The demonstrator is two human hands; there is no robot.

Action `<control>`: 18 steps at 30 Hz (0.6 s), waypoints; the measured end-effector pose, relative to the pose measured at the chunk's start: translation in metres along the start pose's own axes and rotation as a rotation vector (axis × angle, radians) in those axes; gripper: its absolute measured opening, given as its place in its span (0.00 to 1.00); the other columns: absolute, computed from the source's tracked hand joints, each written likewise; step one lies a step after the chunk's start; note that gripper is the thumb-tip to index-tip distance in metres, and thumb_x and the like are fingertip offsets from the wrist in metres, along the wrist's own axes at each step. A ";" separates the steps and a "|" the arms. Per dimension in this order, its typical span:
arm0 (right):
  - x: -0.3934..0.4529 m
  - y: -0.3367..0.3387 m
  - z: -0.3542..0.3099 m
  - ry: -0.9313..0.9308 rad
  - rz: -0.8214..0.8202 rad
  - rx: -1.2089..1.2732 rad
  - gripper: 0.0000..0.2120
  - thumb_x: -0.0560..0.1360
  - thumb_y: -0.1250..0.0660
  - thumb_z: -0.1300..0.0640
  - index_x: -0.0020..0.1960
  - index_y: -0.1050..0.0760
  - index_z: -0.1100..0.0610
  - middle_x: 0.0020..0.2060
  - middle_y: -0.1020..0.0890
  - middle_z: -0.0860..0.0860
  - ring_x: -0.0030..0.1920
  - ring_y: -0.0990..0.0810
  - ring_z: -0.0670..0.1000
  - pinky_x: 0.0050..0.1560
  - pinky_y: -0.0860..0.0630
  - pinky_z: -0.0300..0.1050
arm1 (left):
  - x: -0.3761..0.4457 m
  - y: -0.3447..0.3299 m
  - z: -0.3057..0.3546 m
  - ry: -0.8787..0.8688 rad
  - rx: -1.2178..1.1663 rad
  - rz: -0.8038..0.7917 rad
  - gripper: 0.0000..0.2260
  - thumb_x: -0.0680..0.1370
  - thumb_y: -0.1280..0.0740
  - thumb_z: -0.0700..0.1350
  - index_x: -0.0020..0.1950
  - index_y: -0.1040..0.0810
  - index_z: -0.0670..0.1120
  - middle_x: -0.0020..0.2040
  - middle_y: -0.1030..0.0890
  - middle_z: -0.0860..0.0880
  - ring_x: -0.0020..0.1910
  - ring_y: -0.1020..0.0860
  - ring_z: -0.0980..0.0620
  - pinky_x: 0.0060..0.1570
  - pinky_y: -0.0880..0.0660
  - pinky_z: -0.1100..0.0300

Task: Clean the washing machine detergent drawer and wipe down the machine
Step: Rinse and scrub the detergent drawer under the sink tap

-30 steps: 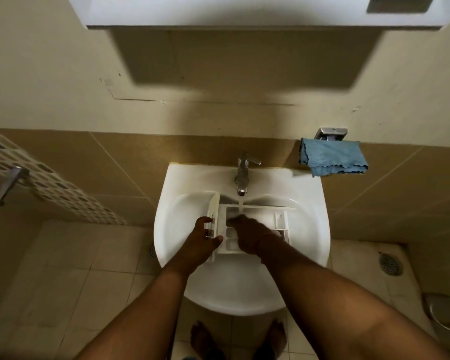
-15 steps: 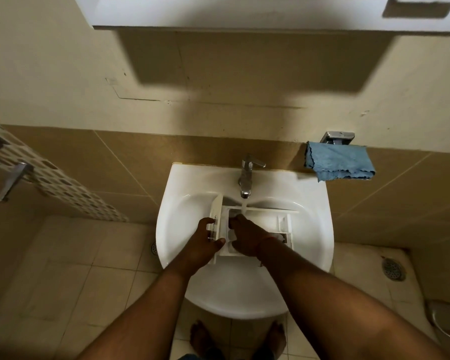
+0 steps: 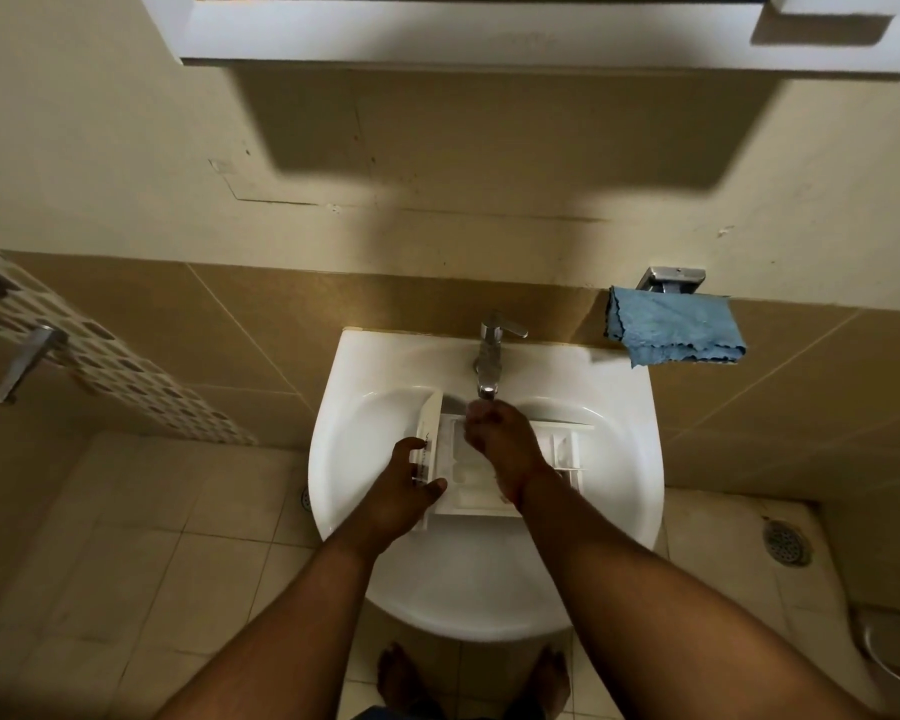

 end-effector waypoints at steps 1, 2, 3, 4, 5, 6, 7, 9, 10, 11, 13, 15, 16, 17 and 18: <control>0.000 -0.005 0.000 -0.054 0.020 0.296 0.08 0.77 0.36 0.66 0.55 0.23 0.60 0.48 0.20 0.56 0.52 0.21 0.55 0.59 0.23 0.51 | 0.000 0.000 -0.001 0.009 -0.001 0.002 0.26 0.79 0.31 0.45 0.71 0.39 0.55 0.62 0.28 0.49 0.57 0.25 0.49 0.50 0.26 0.60; 0.001 -0.012 0.000 -0.083 0.017 0.468 0.08 0.78 0.37 0.68 0.55 0.24 0.61 0.48 0.21 0.56 0.52 0.21 0.54 0.59 0.23 0.50 | 0.000 0.000 -0.001 0.016 0.000 0.004 0.26 0.79 0.31 0.45 0.71 0.39 0.55 0.62 0.28 0.49 0.57 0.25 0.50 0.50 0.26 0.60; 0.001 -0.015 -0.003 -0.074 0.010 0.462 0.09 0.78 0.38 0.68 0.56 0.25 0.60 0.50 0.21 0.56 0.53 0.22 0.54 0.61 0.24 0.49 | 0.000 0.000 -0.001 0.017 0.001 0.005 0.25 0.79 0.31 0.45 0.71 0.39 0.55 0.61 0.28 0.50 0.56 0.25 0.51 0.49 0.26 0.61; 0.000 -0.013 -0.008 -0.008 0.004 0.247 0.10 0.79 0.38 0.66 0.59 0.25 0.59 0.53 0.22 0.56 0.56 0.23 0.54 0.63 0.27 0.49 | 0.000 0.000 -0.001 0.014 -0.001 0.005 0.25 0.79 0.31 0.45 0.71 0.39 0.55 0.61 0.28 0.49 0.55 0.25 0.52 0.47 0.26 0.62; -0.003 -0.014 -0.017 0.121 -0.028 -0.119 0.14 0.79 0.38 0.64 0.65 0.27 0.58 0.60 0.23 0.56 0.61 0.25 0.55 0.66 0.30 0.48 | 0.000 0.000 -0.001 0.010 -0.006 0.004 0.25 0.79 0.31 0.45 0.70 0.39 0.56 0.61 0.28 0.49 0.54 0.25 0.53 0.45 0.26 0.63; -0.007 -0.021 -0.020 0.284 -0.085 -0.567 0.19 0.80 0.39 0.63 0.71 0.32 0.58 0.67 0.28 0.56 0.67 0.29 0.55 0.69 0.34 0.46 | 0.000 0.000 -0.001 0.004 -0.008 0.001 0.25 0.79 0.31 0.44 0.70 0.39 0.56 0.61 0.28 0.49 0.54 0.25 0.53 0.45 0.25 0.63; -0.012 -0.024 -0.020 0.439 -0.107 -0.964 0.23 0.81 0.41 0.62 0.75 0.37 0.57 0.73 0.34 0.55 0.72 0.34 0.55 0.72 0.37 0.46 | 0.000 0.000 0.000 -0.002 -0.009 -0.001 0.25 0.79 0.31 0.44 0.70 0.39 0.56 0.61 0.27 0.49 0.55 0.25 0.53 0.46 0.25 0.63; -0.019 -0.007 -0.012 0.583 -0.045 -1.392 0.26 0.81 0.44 0.58 0.78 0.44 0.53 0.77 0.42 0.54 0.75 0.40 0.55 0.74 0.38 0.52 | 0.000 0.000 -0.001 -0.010 -0.013 -0.003 0.24 0.79 0.31 0.44 0.70 0.39 0.56 0.61 0.27 0.49 0.55 0.24 0.52 0.47 0.25 0.62; -0.016 0.017 -0.006 0.511 0.031 -1.451 0.26 0.82 0.45 0.55 0.78 0.45 0.51 0.78 0.45 0.53 0.77 0.44 0.53 0.74 0.40 0.54 | 0.000 0.000 -0.001 -0.011 -0.015 -0.004 0.24 0.78 0.31 0.45 0.69 0.39 0.56 0.61 0.26 0.49 0.55 0.24 0.52 0.46 0.25 0.62; -0.014 0.045 -0.001 0.376 0.119 -1.456 0.26 0.82 0.45 0.52 0.78 0.46 0.50 0.79 0.49 0.51 0.78 0.48 0.52 0.74 0.42 0.56 | 0.000 0.000 -0.002 -0.013 -0.018 -0.005 0.24 0.78 0.30 0.45 0.69 0.39 0.56 0.60 0.26 0.49 0.54 0.24 0.53 0.46 0.25 0.63; -0.017 0.087 0.010 0.133 0.231 -1.388 0.29 0.82 0.45 0.49 0.79 0.51 0.50 0.79 0.54 0.52 0.78 0.54 0.51 0.76 0.47 0.56 | 0.000 0.000 -0.003 -0.006 -0.024 -0.005 0.25 0.78 0.30 0.45 0.70 0.39 0.56 0.60 0.25 0.48 0.53 0.24 0.55 0.44 0.25 0.63; -0.017 0.087 0.012 0.089 0.244 -1.365 0.31 0.81 0.45 0.49 0.79 0.54 0.51 0.79 0.54 0.53 0.78 0.55 0.54 0.76 0.47 0.57 | 0.001 0.000 -0.004 0.003 -0.019 -0.006 0.26 0.78 0.30 0.45 0.70 0.39 0.56 0.59 0.25 0.49 0.52 0.24 0.56 0.43 0.25 0.64; -0.016 0.073 0.007 0.137 0.212 -1.379 0.30 0.82 0.45 0.50 0.79 0.54 0.52 0.79 0.53 0.53 0.78 0.54 0.55 0.75 0.45 0.58 | 0.001 0.000 -0.004 0.005 -0.011 -0.009 0.26 0.78 0.30 0.45 0.71 0.39 0.56 0.59 0.26 0.49 0.52 0.24 0.56 0.42 0.25 0.64; -0.014 0.054 0.004 0.196 0.146 -1.404 0.29 0.82 0.46 0.51 0.79 0.53 0.52 0.79 0.52 0.53 0.78 0.54 0.57 0.75 0.43 0.59 | 0.001 -0.001 -0.003 0.006 -0.005 -0.012 0.26 0.78 0.30 0.45 0.71 0.40 0.56 0.60 0.26 0.49 0.52 0.24 0.56 0.41 0.26 0.65; -0.013 0.035 0.002 0.263 0.069 -1.440 0.29 0.82 0.46 0.53 0.79 0.53 0.52 0.79 0.51 0.52 0.78 0.54 0.58 0.74 0.43 0.59 | 0.001 -0.001 -0.002 0.006 -0.004 -0.014 0.27 0.78 0.30 0.45 0.72 0.40 0.55 0.60 0.26 0.49 0.52 0.24 0.56 0.41 0.26 0.66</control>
Point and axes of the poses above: each hand's wrist, its own x-axis towards the middle knuckle, its own y-axis out of the back of the hand, z = x × y, the point moved 10 cm from there along x, towards the middle knuckle
